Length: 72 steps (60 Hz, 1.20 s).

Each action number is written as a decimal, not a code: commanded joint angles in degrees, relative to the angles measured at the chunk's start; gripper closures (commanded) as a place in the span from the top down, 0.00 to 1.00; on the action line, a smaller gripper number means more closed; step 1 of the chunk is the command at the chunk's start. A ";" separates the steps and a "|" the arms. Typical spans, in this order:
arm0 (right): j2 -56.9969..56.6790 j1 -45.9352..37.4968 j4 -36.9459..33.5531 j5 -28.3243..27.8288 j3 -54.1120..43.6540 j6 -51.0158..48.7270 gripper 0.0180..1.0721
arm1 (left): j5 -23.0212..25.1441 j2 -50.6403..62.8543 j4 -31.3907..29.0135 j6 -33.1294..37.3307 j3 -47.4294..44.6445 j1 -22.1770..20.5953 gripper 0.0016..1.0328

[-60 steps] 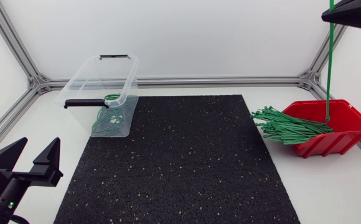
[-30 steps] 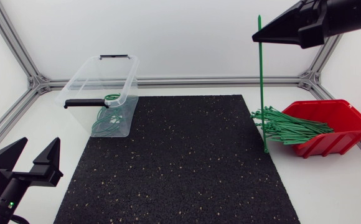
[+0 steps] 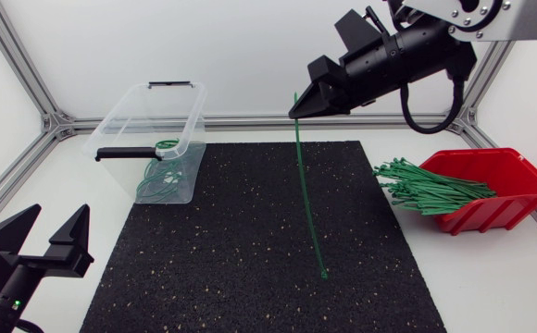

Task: Take a green cable tie from the red box, thread the tail through the head to close it, then place it in the transparent bin on the left.

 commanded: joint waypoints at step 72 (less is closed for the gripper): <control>6.80 -0.45 34.51 -1.17 -20.78 25.25 0.44 | 0.30 -0.04 -1.44 -0.92 -2.22 -0.25 0.96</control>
